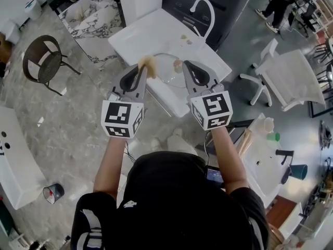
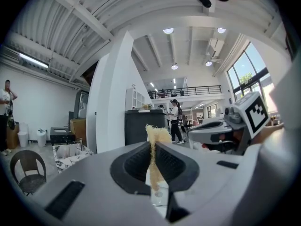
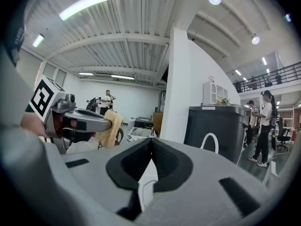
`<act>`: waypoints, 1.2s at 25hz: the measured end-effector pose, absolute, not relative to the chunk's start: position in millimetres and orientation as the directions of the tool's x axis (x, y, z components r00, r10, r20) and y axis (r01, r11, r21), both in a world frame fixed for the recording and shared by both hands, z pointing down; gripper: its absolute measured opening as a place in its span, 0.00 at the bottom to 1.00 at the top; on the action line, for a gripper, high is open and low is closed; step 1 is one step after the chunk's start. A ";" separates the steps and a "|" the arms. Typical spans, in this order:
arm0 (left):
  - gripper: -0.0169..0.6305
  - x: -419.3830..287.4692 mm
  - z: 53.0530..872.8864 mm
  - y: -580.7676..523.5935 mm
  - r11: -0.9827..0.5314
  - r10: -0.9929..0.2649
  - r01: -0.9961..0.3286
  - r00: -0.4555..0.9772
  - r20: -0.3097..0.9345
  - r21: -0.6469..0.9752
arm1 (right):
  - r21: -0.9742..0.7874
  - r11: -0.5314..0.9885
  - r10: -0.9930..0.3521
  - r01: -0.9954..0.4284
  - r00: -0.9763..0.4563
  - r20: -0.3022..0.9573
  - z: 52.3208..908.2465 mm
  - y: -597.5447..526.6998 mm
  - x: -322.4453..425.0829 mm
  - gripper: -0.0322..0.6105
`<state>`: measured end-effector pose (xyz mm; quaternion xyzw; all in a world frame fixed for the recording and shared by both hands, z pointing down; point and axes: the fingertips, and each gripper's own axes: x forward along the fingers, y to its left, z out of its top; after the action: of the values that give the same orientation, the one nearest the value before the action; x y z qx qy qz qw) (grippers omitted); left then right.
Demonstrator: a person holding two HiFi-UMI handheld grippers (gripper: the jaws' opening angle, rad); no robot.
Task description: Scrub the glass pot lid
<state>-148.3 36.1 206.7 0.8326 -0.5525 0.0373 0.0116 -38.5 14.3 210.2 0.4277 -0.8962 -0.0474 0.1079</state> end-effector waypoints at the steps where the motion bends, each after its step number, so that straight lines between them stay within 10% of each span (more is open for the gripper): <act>1: 0.05 -145.9 208.7 35.1 -0.391 -0.918 -0.920 0.389 0.080 -0.022 | 0.176 0.631 -0.776 -0.756 -0.611 0.156 211.7 12.3 -37.4 0.05; 30: 0.05 -94.0 281.0 -86.0 -0.350 -0.906 -0.935 0.353 0.231 0.056 | 0.116 0.711 -0.695 -0.693 -0.671 0.257 274.7 -115.0 3.2 0.05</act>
<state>-94.0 -86.0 281.0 0.8177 -0.5630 0.0800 0.0893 3.2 -115.0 274.7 0.3798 -0.9140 -0.0041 0.1424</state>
